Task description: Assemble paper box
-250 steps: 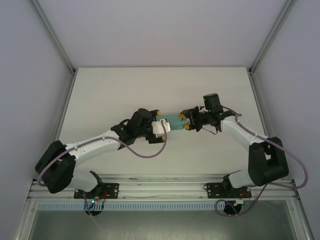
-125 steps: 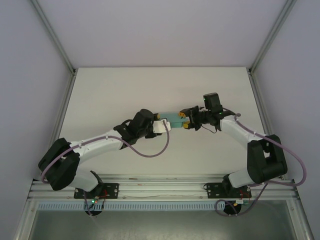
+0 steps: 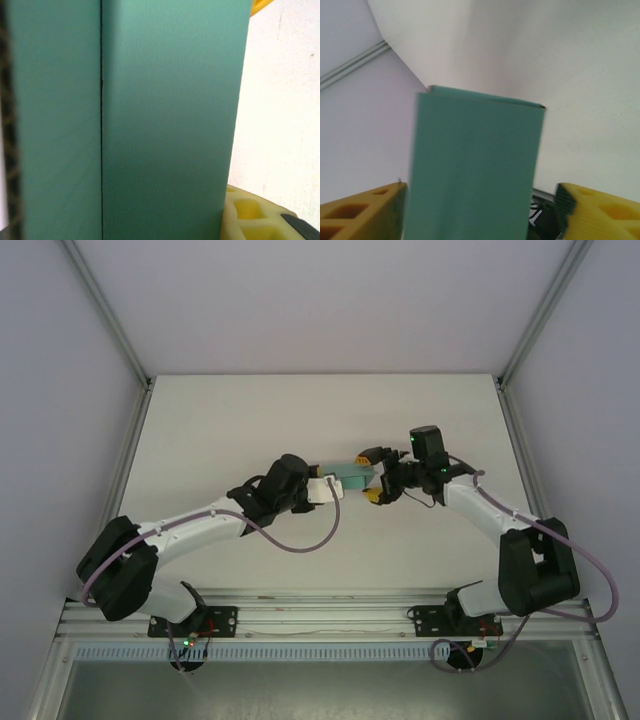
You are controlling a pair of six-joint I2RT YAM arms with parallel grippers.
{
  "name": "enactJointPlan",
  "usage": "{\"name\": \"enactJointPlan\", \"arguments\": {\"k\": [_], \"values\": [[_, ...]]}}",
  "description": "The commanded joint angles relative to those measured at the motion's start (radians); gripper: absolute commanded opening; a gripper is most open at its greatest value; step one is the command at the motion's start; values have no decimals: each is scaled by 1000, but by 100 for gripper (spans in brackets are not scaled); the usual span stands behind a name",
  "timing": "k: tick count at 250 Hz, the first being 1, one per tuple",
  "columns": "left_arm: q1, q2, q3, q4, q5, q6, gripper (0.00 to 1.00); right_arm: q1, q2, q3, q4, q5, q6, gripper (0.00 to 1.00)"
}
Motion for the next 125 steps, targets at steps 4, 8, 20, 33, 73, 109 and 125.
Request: {"name": "enactJointPlan", "arguments": {"k": [4, 8, 20, 33, 73, 109, 125], "values": [[-6, 7, 72, -149, 47, -1, 40, -5, -69, 52, -123, 163, -216, 96], [-6, 11, 80, -171, 49, -2, 40, -7, -78, 65, -153, 197, -260, 100], [-5, 20, 100, -236, 57, 1, 40, -9, -111, 111, -244, 323, -387, 100], [-3, 36, 115, -302, 70, 9, 40, -9, -159, 135, -278, 443, -526, 100], [18, 112, 179, -443, 116, -11, 40, -9, -368, 8, -137, 647, -823, 100], [29, 225, 299, -597, 256, -4, 41, -9, -484, -83, -67, 514, -987, 100], [39, 273, 353, -649, 287, -3, 40, -9, -490, -83, -95, 435, -1045, 100]]}}
